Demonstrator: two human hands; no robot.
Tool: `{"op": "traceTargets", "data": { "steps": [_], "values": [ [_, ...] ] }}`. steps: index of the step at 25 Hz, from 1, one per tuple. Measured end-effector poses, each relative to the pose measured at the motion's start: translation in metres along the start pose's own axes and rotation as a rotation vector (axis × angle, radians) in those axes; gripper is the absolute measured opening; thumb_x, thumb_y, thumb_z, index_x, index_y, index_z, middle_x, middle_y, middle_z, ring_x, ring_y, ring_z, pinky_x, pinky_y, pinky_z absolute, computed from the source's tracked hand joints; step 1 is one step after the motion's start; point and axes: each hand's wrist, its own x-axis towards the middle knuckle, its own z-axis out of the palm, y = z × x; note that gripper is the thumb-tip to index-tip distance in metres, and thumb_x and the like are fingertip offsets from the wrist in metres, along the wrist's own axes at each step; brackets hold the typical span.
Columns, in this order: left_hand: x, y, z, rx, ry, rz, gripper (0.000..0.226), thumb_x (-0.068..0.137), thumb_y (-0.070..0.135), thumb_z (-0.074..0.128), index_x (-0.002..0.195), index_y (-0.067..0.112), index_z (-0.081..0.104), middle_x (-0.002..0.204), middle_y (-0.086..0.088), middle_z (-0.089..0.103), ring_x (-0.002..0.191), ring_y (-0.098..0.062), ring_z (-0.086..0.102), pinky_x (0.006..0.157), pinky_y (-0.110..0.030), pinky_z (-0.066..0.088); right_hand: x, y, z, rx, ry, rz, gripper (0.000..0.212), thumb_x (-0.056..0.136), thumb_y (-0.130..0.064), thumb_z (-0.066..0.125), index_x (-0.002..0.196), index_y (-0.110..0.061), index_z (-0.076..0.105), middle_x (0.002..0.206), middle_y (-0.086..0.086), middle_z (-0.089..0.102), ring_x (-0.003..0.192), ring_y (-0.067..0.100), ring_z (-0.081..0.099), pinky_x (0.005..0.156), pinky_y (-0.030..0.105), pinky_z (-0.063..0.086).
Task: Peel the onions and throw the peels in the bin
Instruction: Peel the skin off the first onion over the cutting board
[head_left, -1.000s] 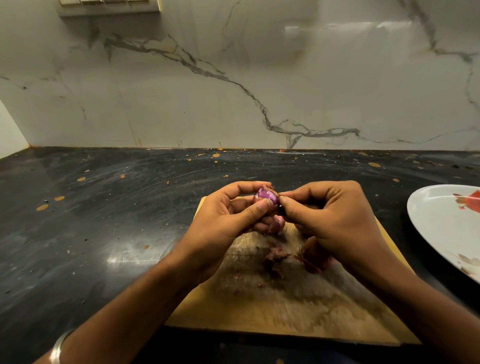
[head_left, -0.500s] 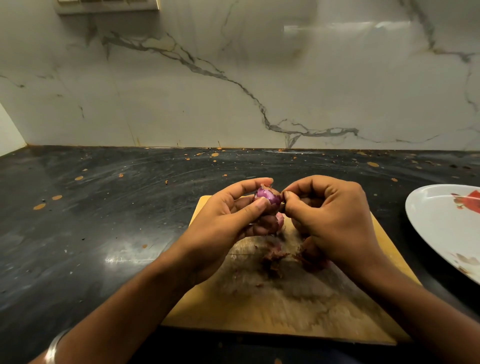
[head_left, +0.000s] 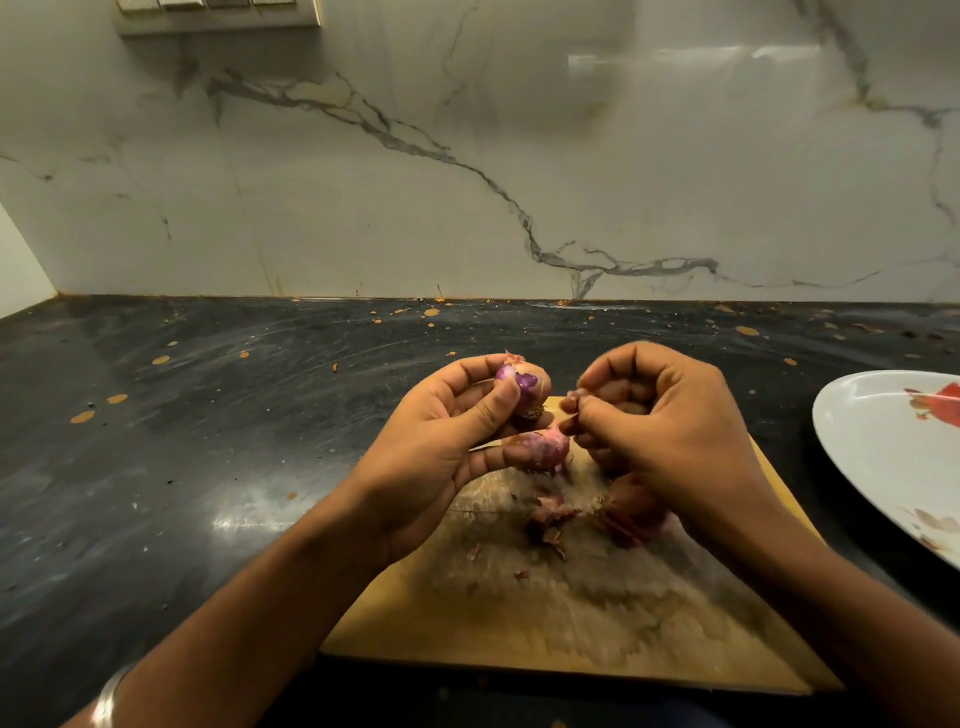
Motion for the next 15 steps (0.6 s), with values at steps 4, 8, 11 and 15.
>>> {"op": "traceTargets", "data": {
  "steps": [4,8,11,15],
  "values": [
    [-0.0009,0.0010,-0.0011,0.021,-0.002,0.016,0.043,0.080,0.012,0.067,0.121,0.005,0.058,0.108,-0.016,0.073,0.090,-0.027,0.074,0.064,-0.027,0.060,-0.0035,-0.0024,0.0005,-0.067,-0.065,-0.049,0.012,0.084,-0.010,0.070,0.084,-0.021,0.075,0.073,0.002,0.074,0.068,0.020,0.072,0.063,0.040,0.062],
    [-0.0008,-0.0026,-0.0022,0.110,0.021,0.032,0.042,0.074,0.010,0.072,0.115,0.007,0.063,0.103,-0.015,0.074,0.089,-0.027,0.074,0.066,-0.026,0.059,-0.0064,-0.0042,0.0021,0.023,-0.054,-0.092,0.013,0.084,-0.023,0.076,0.096,-0.022,0.079,0.083,-0.007,0.078,0.078,0.010,0.075,0.063,0.022,0.059],
    [-0.0008,-0.0053,-0.0025,0.164,0.033,0.054,0.038,0.069,0.009,0.076,0.106,0.011,0.068,0.102,-0.012,0.074,0.087,-0.026,0.074,0.068,-0.027,0.059,-0.0063,-0.0033,0.0026,-0.023,-0.078,-0.108,0.014,0.084,-0.022,0.076,0.097,-0.023,0.080,0.084,-0.011,0.078,0.080,0.005,0.074,0.068,0.024,0.061],
    [0.0005,-0.0078,-0.0045,0.254,0.074,0.103,0.035,0.065,0.011,0.080,0.097,0.017,0.071,0.097,-0.007,0.075,0.086,-0.021,0.073,0.075,-0.027,0.058,-0.0047,-0.0015,0.0031,-0.054,-0.085,-0.125,0.008,0.083,-0.022,0.077,0.089,-0.021,0.081,0.076,-0.011,0.077,0.070,0.002,0.072,0.058,0.013,0.052]
  ]
}}
